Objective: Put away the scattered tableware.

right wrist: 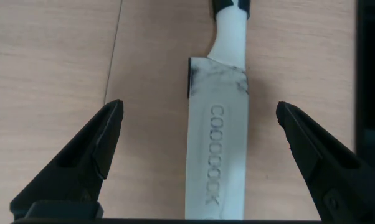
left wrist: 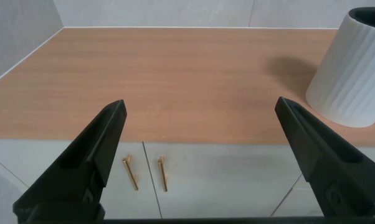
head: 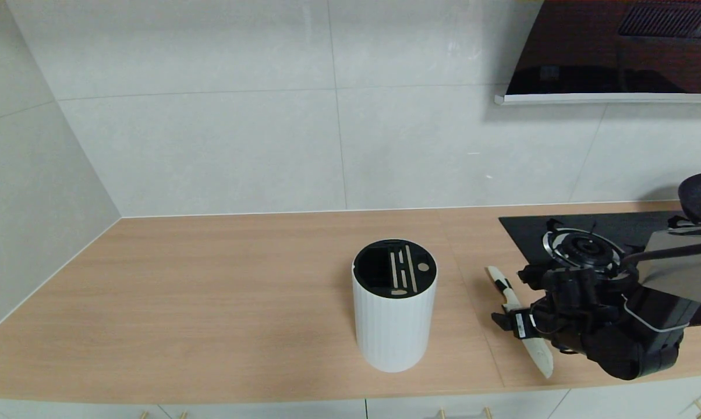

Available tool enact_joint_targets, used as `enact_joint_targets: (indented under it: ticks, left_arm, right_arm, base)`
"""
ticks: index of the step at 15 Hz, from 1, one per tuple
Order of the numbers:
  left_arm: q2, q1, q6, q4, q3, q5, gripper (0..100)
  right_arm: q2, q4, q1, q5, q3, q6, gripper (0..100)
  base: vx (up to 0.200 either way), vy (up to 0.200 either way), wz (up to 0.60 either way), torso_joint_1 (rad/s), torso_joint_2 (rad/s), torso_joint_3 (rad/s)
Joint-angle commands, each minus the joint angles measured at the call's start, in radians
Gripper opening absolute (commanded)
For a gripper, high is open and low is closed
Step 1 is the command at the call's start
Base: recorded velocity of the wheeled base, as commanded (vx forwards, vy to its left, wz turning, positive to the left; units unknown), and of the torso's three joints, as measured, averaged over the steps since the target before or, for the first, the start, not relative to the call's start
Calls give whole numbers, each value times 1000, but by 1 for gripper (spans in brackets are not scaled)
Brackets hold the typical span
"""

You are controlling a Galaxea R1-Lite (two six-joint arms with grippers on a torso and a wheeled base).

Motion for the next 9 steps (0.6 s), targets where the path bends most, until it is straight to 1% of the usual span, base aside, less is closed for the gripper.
enact_joint_targets:
  ticks: [1,9]
  left_arm:
    - [1,1,0,0,0,1,100]
    - [1,1,0,0,0,1,100]
  right_arm:
    - [19,-2,-1,0,-14,1,100]
    - [67,-3,-32,0,-62,13,100]
  base:
    - [0,0,0,0,0,0]
    - [0,0,0,0,0,0]
